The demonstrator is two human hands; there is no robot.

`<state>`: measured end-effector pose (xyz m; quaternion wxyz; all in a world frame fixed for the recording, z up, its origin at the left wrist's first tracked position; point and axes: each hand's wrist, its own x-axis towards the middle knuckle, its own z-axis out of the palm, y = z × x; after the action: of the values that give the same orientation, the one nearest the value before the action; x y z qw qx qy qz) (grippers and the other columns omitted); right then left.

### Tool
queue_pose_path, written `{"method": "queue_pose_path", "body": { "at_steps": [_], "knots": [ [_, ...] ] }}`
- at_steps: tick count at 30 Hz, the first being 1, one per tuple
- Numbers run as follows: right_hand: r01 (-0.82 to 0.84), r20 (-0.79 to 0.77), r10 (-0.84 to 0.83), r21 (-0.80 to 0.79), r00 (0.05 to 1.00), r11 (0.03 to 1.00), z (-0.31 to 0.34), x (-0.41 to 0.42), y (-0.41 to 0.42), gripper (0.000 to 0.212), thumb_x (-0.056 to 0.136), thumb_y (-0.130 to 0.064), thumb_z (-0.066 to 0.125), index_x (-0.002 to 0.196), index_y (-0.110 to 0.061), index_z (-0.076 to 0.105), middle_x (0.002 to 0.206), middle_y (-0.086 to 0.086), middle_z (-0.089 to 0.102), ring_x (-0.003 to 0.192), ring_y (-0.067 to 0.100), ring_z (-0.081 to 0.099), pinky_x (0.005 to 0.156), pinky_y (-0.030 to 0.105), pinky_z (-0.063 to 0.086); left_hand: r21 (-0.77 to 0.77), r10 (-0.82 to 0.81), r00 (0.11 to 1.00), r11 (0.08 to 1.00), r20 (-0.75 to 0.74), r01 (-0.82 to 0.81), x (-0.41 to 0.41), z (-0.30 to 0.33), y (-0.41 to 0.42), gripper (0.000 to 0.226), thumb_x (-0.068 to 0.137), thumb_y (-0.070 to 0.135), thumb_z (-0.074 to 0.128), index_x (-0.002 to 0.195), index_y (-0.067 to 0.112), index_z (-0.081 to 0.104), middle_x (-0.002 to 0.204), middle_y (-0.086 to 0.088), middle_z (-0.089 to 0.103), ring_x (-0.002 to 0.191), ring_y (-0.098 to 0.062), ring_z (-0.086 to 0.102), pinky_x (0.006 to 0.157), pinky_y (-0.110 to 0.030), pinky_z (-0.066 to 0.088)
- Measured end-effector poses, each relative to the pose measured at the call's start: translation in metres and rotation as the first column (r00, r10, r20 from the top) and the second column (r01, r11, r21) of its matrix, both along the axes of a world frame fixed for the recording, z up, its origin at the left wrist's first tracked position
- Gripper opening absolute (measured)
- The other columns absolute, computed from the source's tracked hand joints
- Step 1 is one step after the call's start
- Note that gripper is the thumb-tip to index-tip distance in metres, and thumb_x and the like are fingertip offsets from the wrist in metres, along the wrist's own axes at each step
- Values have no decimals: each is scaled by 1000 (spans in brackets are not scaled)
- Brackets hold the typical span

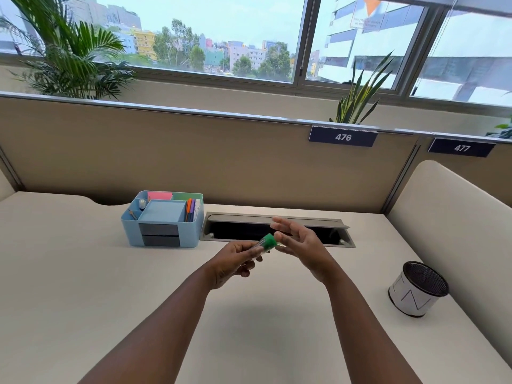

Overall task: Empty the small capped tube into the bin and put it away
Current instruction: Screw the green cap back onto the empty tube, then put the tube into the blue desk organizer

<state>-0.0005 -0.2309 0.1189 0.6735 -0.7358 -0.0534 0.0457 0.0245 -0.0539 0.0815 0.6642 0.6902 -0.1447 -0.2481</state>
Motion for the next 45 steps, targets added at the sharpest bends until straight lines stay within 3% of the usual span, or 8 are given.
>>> {"method": "queue_pose_path", "body": {
  "at_steps": [6, 13, 19, 27, 32, 35, 40, 45],
  "knots": [
    [-22, 24, 25, -112, 999, 993, 1, 0, -4, 33, 80, 6, 60, 113, 7, 59, 114, 28, 63, 93, 24, 61, 76, 14, 56, 23, -35, 999, 999, 18, 34, 0, 4, -2, 12, 89, 19, 54, 88, 24, 65, 76, 1, 55, 57, -7, 42, 50, -15, 39],
    [43, 1, -43, -83, 999, 996, -7, 1, -1, 29, 79, -1, 64, 108, 6, 63, 107, 30, 66, 79, 18, 66, 67, 15, 58, 73, 14, 998, 997, 57, -19, 1, 4, -6, 21, 87, 16, 56, 108, 14, 62, 74, -2, 53, 58, -9, 38, 49, -15, 36],
    [29, -38, -33, -99, 999, 995, -13, 0, 2, 30, 81, -3, 63, 111, 3, 61, 108, 27, 66, 81, 17, 65, 69, 14, 57, 118, -27, 999, 993, 43, 22, 1, -3, -2, 11, 88, 21, 55, 82, 21, 64, 70, 0, 53, 57, -8, 41, 51, -17, 39],
    [51, -57, -64, -194, 996, 980, -38, 9, 24, 31, 79, 1, 65, 110, -2, 63, 99, 13, 67, 80, 15, 64, 65, 13, 57, 251, 154, 987, 955, 37, -159, 12, -28, 35, 40, 86, 35, 54, 123, 19, 52, 117, -13, 56, 101, -19, 53, 67, -21, 52],
    [137, -35, -150, -247, 988, 959, -51, 24, 42, 30, 79, -2, 66, 109, -5, 66, 92, 9, 67, 70, 8, 63, 64, 10, 56, 346, 518, 772, 695, 368, -631, 32, -39, 103, 31, 90, 25, 52, 115, 6, 58, 117, -19, 62, 104, -30, 57, 86, -38, 47],
    [180, -3, -187, -256, 982, 950, -54, 35, 53, 29, 78, -4, 68, 107, -6, 67, 90, 8, 67, 69, 9, 62, 62, 11, 56, 403, 510, 632, 493, 584, -771, 43, -40, 142, 30, 86, 6, 54, 114, -1, 57, 115, -27, 60, 103, -39, 56, 86, -44, 47],
    [240, 4, -244, -211, 970, 948, -54, 69, 86, 31, 76, -5, 71, 106, -2, 66, 86, 10, 65, 66, 13, 61, 67, 22, 58, 532, 465, 610, 303, 642, -791, 65, -43, 200, 44, 82, 2, 52, 126, -2, 45, 127, -28, 48, 114, -44, 45, 92, -54, 44],
    [312, 97, -297, -275, 950, 909, -48, 91, 108, 30, 76, -10, 72, 105, -3, 68, 85, 12, 69, 74, 21, 65, 80, 35, 57, 661, 327, 714, 274, 619, -699, 74, -49, 217, 56, 82, 1, 50, 134, 2, 31, 142, -20, 38, 125, -38, 37, 91, -52, 45]
  ]
}}
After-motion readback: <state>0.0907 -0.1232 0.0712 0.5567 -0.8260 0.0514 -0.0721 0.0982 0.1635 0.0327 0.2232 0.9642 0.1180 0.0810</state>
